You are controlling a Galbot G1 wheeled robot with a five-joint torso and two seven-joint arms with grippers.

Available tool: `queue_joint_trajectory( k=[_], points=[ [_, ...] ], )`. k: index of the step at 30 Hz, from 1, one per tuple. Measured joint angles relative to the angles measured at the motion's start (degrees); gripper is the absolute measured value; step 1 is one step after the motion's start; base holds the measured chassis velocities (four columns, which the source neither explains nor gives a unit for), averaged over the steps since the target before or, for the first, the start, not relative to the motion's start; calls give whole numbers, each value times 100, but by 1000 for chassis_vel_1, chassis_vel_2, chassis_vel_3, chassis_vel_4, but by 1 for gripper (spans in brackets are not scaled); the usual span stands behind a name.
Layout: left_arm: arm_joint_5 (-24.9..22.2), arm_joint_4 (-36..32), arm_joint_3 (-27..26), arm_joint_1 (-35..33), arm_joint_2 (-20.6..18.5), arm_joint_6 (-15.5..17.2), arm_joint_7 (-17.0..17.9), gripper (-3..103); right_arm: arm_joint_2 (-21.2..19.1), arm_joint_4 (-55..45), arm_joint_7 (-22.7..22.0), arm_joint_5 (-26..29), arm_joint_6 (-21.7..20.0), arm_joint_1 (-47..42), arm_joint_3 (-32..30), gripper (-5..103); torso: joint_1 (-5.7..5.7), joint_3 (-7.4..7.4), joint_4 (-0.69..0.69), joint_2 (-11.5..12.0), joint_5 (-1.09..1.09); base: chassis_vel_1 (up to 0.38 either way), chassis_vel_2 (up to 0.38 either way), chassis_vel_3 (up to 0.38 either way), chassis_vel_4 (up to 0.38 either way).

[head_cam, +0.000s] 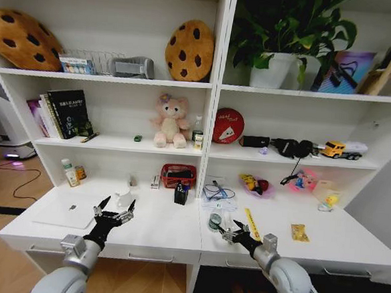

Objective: Organize the objects on the table.

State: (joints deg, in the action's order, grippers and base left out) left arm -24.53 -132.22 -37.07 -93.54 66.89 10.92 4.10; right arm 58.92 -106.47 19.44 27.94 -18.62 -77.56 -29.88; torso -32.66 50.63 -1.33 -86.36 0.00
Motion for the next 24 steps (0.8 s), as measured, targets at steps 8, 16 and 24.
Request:
queue_joint_trajectory(
  k=[8,16,24],
  points=[
    [0,0,0,0,0,0,0,100,-136,418,711,-99,192,384,171,100,0,0,-1,0,0,0,0,0,0],
    [0,0,0,0,0,0,0,100,-123,844,968,-112,261,864,387,92,0,0,0,0,0,0,0,0,0],
    [0,0,0,0,0,0,0,100,-123,980,1093,-6,394,891,354,71,0,0,0,0,0,0,0,0,0]
  ],
)
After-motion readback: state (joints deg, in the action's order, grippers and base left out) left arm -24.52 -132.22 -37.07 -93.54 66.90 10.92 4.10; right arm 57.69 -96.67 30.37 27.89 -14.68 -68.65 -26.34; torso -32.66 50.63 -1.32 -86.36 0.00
